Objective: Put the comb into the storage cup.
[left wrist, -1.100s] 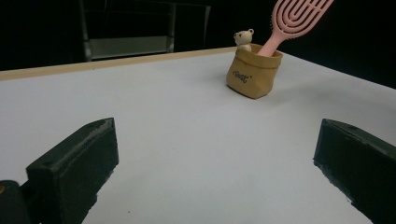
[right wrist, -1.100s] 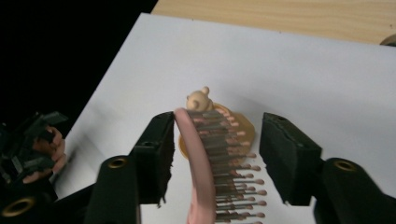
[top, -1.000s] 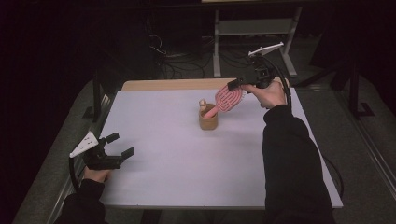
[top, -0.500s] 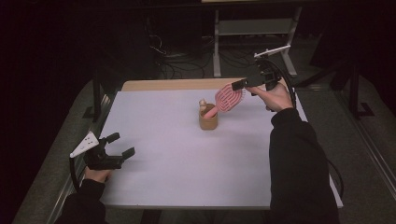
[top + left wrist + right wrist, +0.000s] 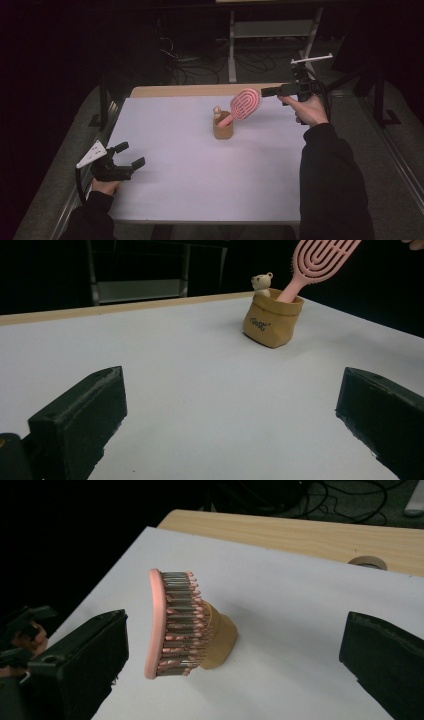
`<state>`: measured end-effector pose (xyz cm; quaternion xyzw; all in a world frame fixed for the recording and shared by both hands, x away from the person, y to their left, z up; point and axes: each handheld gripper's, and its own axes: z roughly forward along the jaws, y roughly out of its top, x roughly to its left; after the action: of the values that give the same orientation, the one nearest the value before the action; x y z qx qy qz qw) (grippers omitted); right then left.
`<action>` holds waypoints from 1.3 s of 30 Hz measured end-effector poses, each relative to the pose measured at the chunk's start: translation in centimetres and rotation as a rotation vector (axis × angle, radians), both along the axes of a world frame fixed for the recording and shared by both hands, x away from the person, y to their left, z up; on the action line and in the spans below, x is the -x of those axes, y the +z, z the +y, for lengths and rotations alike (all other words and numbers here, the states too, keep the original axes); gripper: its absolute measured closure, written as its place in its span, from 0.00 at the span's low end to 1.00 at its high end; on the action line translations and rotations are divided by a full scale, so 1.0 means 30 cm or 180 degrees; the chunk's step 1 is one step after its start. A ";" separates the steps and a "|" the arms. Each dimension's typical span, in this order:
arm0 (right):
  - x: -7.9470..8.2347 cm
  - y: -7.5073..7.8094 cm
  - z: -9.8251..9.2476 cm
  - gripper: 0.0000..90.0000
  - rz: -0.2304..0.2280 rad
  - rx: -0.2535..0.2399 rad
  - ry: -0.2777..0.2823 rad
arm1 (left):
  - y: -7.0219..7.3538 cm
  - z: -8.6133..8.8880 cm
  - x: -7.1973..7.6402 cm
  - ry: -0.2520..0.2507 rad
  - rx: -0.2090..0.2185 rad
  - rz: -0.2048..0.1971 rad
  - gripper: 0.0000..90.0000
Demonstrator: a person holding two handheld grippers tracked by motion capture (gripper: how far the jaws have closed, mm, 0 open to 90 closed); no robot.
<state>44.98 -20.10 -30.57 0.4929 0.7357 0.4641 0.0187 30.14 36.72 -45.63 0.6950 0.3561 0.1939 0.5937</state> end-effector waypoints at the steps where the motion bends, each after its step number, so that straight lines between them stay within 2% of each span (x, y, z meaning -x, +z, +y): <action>1: 0.005 -0.002 -0.009 0.00 -0.0012 -0.0011 -0.0004 | 0.000 0.000 0.000 0.0003 0.0002 -0.0001 0.00; 8: 0.032 -0.016 -0.057 0.00 -0.0039 -0.0018 -0.0073 | -0.002 0.001 -0.001 0.0010 -0.0023 0.0004 0.00; 20: 0.078 -0.063 -0.102 0.00 -0.0056 0.0015 -0.0088 | -0.003 0.004 -0.001 0.0032 -0.0035 0.0004 0.00; 24: 0.100 -0.078 -0.117 0.00 -0.0101 -0.0013 -0.0070 | -0.005 0.004 -0.001 0.0024 -0.0048 0.0014 0.00; 34: 0.154 -0.110 -0.142 0.00 -0.0207 0.0056 -0.0079 | -0.004 0.006 0.001 0.0024 -0.0059 -0.0004 0.00; 39: 0.189 -0.133 -0.155 0.00 -0.0263 -0.0002 -0.0045 | -0.003 0.008 0.001 0.0031 -0.0050 0.0000 0.00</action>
<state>39.30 -24.76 -34.56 0.4785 0.7307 0.4842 0.0522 30.09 36.95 -45.73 0.6979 0.3579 0.1995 0.5874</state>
